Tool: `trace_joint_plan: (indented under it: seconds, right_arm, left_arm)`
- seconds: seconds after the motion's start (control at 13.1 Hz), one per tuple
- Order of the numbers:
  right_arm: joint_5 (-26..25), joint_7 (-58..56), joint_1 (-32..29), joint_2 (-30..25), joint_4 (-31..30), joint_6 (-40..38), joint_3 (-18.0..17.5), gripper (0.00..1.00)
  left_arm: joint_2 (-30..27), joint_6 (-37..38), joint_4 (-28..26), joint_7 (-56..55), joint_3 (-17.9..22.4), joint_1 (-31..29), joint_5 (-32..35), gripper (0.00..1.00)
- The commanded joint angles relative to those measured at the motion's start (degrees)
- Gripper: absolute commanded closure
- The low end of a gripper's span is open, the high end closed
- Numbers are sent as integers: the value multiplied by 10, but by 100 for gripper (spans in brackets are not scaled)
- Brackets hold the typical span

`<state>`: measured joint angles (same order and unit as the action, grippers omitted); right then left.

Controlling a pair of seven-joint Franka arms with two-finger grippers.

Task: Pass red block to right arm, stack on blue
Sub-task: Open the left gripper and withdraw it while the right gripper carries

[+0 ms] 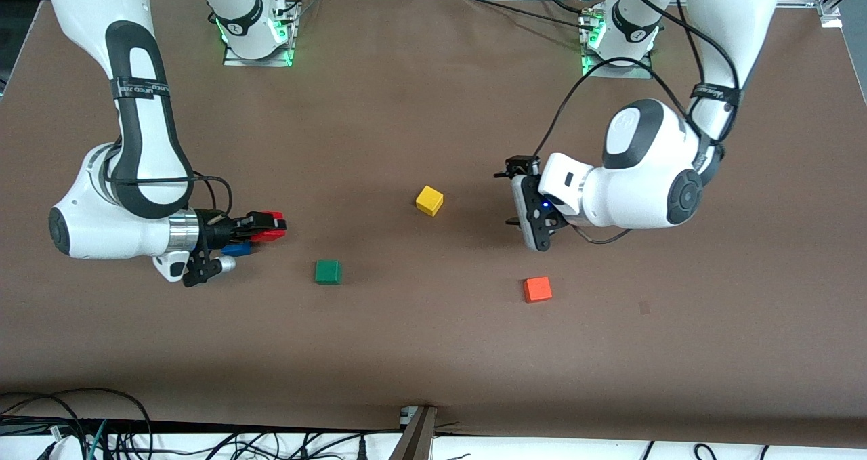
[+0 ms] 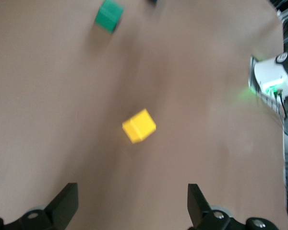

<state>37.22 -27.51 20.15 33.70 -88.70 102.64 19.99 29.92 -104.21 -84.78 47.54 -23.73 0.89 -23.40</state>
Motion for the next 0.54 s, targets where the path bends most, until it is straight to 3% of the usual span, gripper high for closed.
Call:
trace_joint_plan:
  seconds: [0.0,0.15,0.46]
  right_arm:
    - [-93,30,9,-4,4,17,15,98]
    - [-180,65,15,-4,0,50,15,98]
    - [-223,123,25,-3,-45,107,16,98]
  left_arm:
    - [-10,93,56,-75,1,-8,97,0]
    - [-11,132,84,-102,1,-10,158,0]
    - [-50,175,99,-204,2,-18,262,0]
